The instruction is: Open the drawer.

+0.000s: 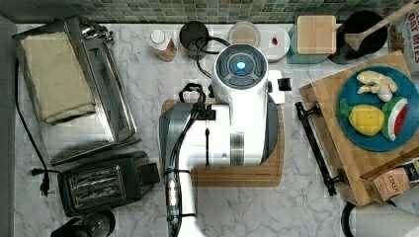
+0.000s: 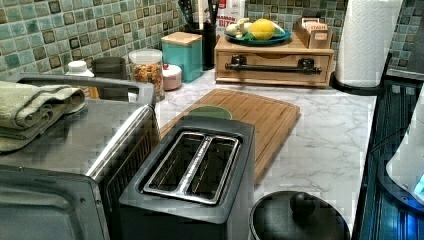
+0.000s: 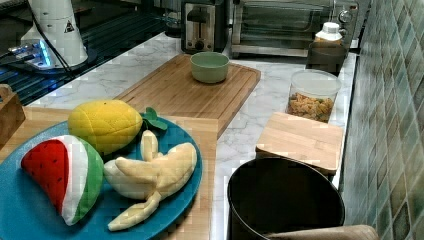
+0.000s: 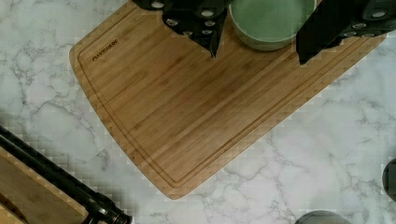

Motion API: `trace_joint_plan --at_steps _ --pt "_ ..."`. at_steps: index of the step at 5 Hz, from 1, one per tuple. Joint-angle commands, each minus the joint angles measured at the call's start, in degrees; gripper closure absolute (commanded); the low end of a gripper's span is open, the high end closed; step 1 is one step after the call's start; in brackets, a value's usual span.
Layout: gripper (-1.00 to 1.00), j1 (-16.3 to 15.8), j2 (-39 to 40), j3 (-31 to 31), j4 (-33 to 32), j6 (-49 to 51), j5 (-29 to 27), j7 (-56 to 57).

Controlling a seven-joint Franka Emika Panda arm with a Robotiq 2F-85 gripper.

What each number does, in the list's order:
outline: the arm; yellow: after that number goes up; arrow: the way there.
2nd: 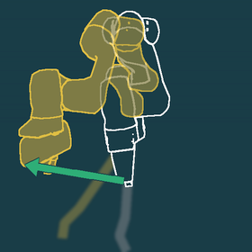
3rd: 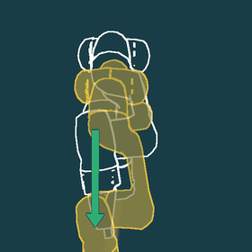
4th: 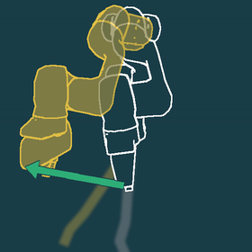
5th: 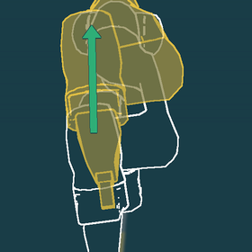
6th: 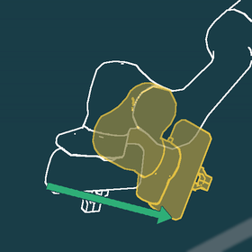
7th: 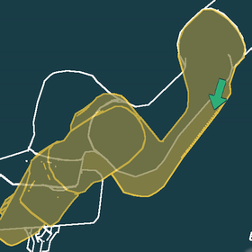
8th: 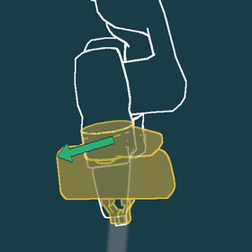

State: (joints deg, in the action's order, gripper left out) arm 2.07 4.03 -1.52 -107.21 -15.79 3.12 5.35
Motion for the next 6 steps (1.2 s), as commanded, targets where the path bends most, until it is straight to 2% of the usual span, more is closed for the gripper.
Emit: trace_joint_plan --at_steps 1,2,3,4,5,6 --pt "-1.00 -0.2 0.0 -0.2 -0.5 0.0 0.2 0.0" --pt "-1.00 0.1 -3.3 -0.3 -6.9 -4.6 2.0 8.6" --pt "-1.00 1.7 -9.5 0.5 -17.5 -14.9 -0.8 27.2" --pt "-1.00 2.5 -9.6 1.4 -18.6 -13.4 -1.1 37.2" --pt "-1.00 4.4 -11.6 1.3 -23.8 -18.5 2.0 45.3" --pt "-1.00 5.2 -12.1 4.4 -27.6 -22.7 0.9 54.9"
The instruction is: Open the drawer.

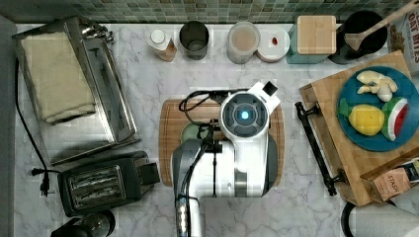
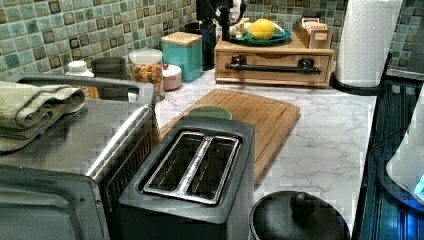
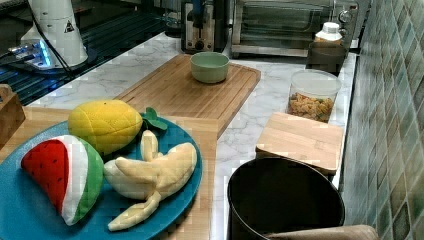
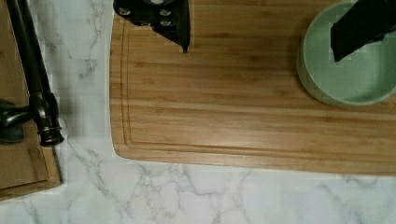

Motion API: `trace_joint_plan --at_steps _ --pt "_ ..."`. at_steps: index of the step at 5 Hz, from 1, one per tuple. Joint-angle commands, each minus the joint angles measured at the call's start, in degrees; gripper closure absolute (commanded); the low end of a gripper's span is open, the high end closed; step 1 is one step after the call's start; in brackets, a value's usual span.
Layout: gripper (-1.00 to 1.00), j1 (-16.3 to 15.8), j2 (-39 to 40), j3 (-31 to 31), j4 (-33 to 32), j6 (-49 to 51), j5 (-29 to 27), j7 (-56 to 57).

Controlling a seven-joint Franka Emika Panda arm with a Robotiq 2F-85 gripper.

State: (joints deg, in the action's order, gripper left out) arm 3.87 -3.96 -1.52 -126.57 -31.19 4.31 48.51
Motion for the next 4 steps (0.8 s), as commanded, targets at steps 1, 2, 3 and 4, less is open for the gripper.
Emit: trace_joint_plan --at_steps 1,2,3,4 --pt "-1.00 5.1 -3.3 6.0 -10.7 -11.0 0.7 20.3" --pt "-1.00 6.3 -0.9 7.9 -12.2 -15.2 1.1 26.7" --pt "-1.00 7.3 -0.2 8.6 -13.9 -20.4 4.2 26.7" --pt "-1.00 9.5 -0.6 8.3 -17.0 -26.7 7.5 27.3"
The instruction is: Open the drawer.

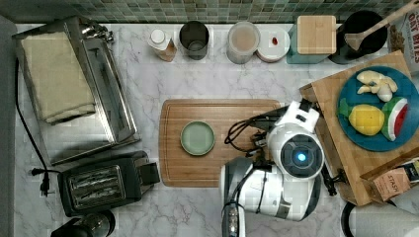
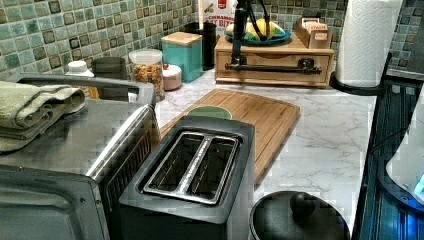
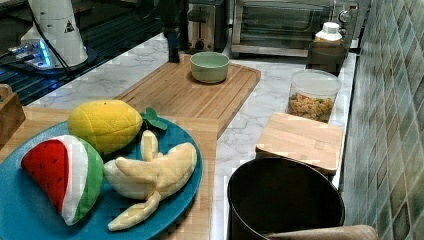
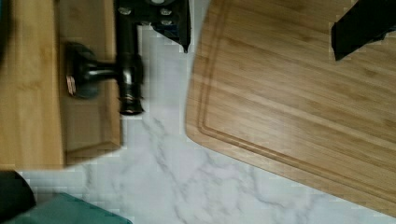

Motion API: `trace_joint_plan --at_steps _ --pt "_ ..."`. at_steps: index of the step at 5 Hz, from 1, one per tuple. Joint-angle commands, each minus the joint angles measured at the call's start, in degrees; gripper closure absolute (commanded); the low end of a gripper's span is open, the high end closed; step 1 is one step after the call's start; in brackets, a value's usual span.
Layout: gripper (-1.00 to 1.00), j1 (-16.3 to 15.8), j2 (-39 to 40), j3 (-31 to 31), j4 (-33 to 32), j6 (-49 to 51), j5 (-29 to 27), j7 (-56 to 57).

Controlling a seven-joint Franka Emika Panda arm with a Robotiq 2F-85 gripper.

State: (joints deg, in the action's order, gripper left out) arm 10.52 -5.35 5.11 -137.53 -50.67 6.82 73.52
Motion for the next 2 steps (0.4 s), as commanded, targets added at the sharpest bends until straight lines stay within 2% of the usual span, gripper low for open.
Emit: trace_joint_plan --at_steps 1,2 --pt "-1.00 3.2 2.5 3.0 -5.8 -8.9 6.3 3.6" --pt "-1.00 3.5 5.5 4.6 -4.3 -11.2 8.1 4.0"
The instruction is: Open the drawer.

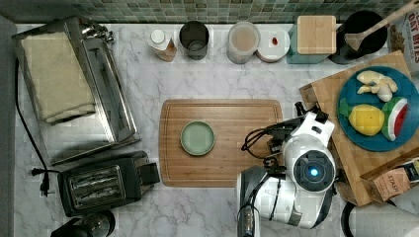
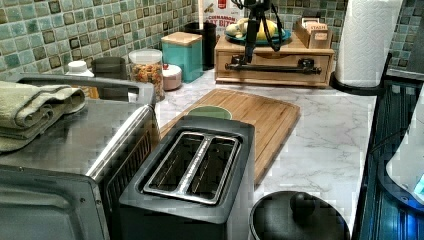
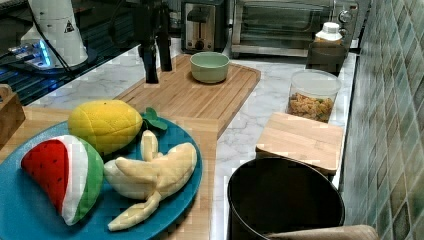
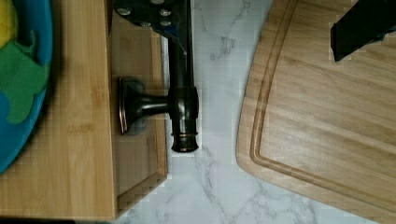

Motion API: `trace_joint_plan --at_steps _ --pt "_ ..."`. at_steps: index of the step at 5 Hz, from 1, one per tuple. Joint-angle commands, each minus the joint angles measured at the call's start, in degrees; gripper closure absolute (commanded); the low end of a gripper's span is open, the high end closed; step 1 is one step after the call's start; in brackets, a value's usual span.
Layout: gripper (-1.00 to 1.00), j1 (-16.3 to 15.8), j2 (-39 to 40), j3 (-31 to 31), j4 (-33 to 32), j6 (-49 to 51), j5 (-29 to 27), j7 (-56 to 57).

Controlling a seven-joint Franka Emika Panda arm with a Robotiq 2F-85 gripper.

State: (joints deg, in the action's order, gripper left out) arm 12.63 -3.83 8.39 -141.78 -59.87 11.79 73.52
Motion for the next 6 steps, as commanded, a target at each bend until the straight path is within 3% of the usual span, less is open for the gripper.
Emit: trace_joint_plan --at_steps 1,2,4,6 --pt "-1.00 6.8 5.0 -2.1 0.9 -4.3 10.3 -3.3" --pt "-1.00 4.8 5.7 1.7 1.0 -6.7 9.7 -2.2" --pt "-1.00 6.8 7.5 1.7 0.9 -10.1 9.7 -1.1" --pt "-1.00 6.0 12.9 1.8 0.4 -12.9 11.8 -5.4"
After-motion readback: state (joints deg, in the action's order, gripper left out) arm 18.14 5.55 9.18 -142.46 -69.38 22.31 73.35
